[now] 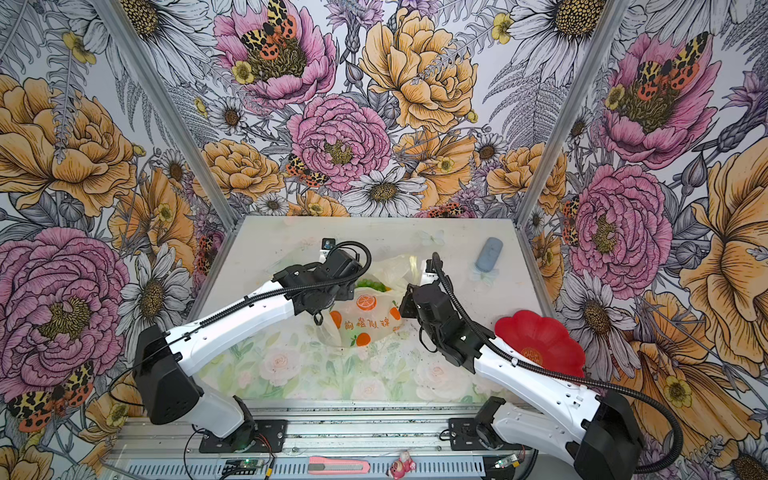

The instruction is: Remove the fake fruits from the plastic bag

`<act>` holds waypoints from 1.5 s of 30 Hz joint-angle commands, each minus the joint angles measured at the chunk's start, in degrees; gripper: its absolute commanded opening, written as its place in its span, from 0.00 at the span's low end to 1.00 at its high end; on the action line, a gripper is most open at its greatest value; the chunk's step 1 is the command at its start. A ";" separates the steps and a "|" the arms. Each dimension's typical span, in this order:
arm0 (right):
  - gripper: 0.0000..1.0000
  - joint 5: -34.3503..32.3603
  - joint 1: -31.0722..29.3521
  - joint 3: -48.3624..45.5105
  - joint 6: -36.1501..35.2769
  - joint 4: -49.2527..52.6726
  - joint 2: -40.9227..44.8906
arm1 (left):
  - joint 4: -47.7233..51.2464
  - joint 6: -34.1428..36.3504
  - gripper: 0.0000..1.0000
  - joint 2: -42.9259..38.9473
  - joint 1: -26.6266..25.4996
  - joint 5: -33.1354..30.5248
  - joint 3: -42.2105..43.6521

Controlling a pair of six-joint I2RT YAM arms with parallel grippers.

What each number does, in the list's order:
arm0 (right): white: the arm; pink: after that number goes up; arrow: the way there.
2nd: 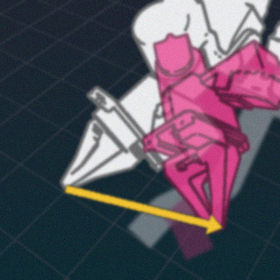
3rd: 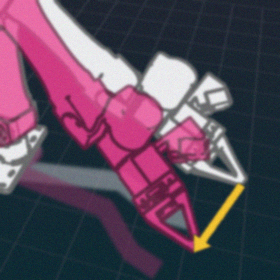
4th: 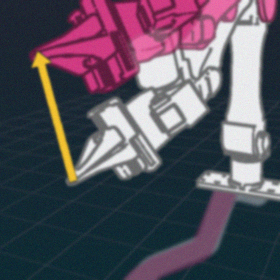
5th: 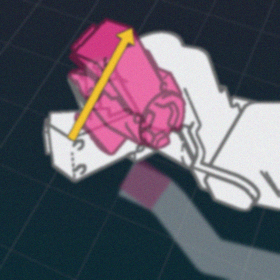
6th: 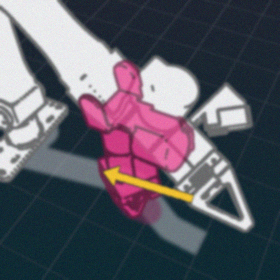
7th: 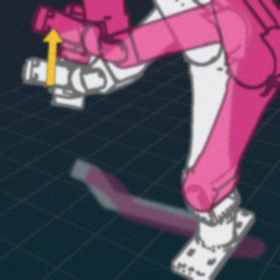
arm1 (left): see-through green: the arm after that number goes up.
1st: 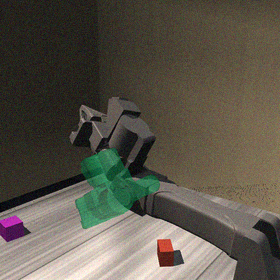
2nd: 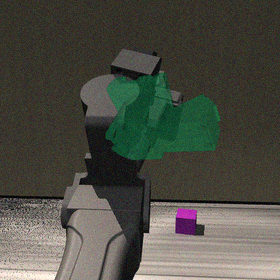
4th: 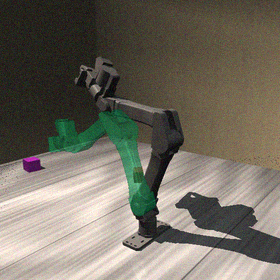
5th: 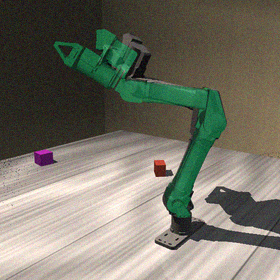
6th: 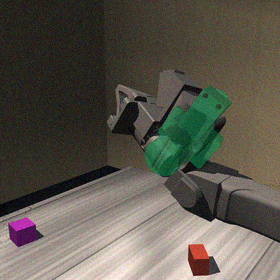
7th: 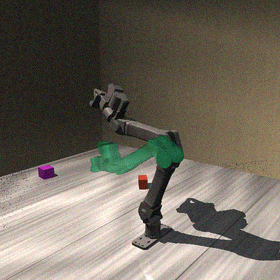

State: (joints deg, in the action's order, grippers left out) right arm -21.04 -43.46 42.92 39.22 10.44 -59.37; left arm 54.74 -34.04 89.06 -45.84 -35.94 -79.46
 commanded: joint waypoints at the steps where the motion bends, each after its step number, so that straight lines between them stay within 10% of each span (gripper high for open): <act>1: 0.00 -1.70 -0.38 0.51 -1.74 -1.16 1.19 | 1.52 -0.59 0.91 0.02 2.51 2.13 1.23; 16: 0.00 -4.62 -0.39 0.27 -3.67 -1.15 1.10 | -12.54 -3.90 0.94 -3.45 5.06 23.10 15.06; 32: 0.00 -0.76 7.35 -5.79 1.92 -0.72 4.62 | -33.25 -6.01 0.14 -15.77 14.87 30.31 29.70; 45: 0.01 3.60 7.67 -8.40 0.01 -0.61 5.58 | -42.77 -1.83 0.01 -18.36 21.28 36.63 31.69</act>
State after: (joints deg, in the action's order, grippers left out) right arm -19.03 -35.92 34.09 41.54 10.66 -56.25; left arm 15.70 -38.61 70.67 -23.70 -1.10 -47.68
